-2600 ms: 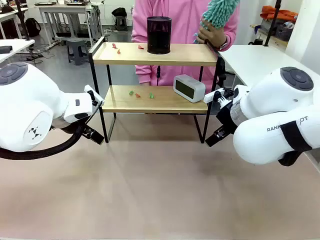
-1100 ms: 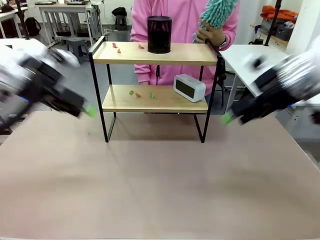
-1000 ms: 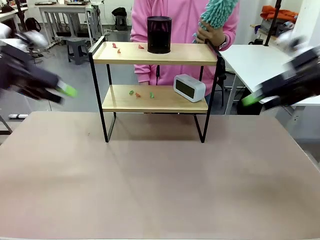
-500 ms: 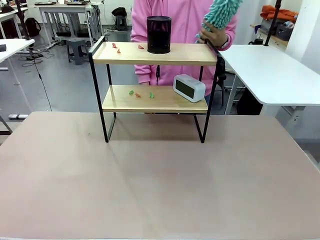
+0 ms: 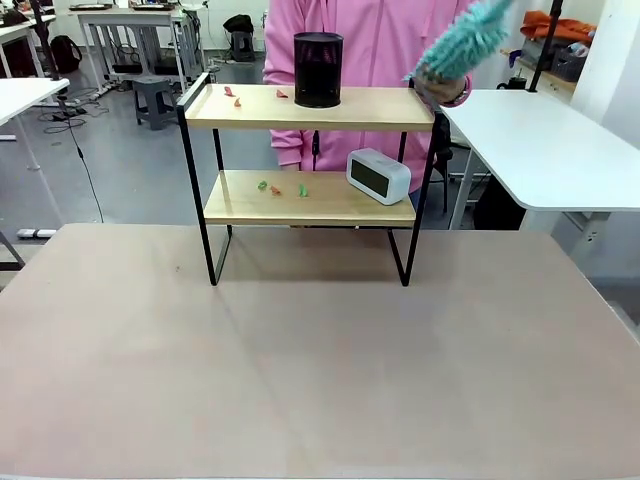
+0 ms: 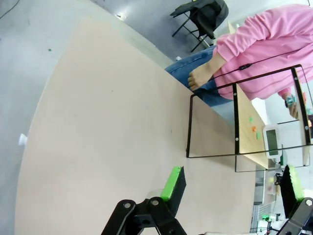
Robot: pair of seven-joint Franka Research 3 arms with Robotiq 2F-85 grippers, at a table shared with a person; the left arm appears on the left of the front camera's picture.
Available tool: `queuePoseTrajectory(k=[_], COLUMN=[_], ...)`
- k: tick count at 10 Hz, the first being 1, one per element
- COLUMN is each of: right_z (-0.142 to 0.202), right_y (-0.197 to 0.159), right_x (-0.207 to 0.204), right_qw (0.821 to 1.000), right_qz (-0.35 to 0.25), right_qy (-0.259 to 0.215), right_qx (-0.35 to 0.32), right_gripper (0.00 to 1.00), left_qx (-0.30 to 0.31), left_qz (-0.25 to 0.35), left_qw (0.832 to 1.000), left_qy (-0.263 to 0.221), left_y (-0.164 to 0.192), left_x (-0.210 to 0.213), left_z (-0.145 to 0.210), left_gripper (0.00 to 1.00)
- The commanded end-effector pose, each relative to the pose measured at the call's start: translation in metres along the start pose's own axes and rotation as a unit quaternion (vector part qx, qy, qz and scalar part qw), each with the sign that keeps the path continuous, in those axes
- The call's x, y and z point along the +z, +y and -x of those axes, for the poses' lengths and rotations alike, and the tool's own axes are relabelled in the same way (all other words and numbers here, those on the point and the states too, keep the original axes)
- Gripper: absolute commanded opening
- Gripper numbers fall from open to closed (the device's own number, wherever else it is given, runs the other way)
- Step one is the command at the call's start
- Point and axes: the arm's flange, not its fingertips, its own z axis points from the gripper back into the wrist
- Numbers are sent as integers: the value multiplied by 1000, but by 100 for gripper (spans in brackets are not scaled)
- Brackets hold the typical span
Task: Clean the shelf.
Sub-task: Pick up the Duster from the human.
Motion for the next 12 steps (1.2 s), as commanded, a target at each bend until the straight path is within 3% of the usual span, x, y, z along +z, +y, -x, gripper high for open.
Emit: queuePoseTrajectory(k=[1, 9, 12], right_z=[1, 1, -45], right_y=[-4, -4, 27], right_x=[6, 7, -25], right_qw=[1000, 1000, 991], right_qz=[-13, 0, -109], right_qy=[-9, -5, 62], right_qx=[6, -7, -47], right_gripper=[100, 100, 100], left_qx=[0, 0, 0], left_qz=[4, 4, 4], left_qw=[1000, 1000, 1000], left_qy=[5, 5, 5], left_y=[-5, -5, -5], left_x=[4, 4, 4], left_z=[0, 0, 0], left_gripper=[100, 100, 100])
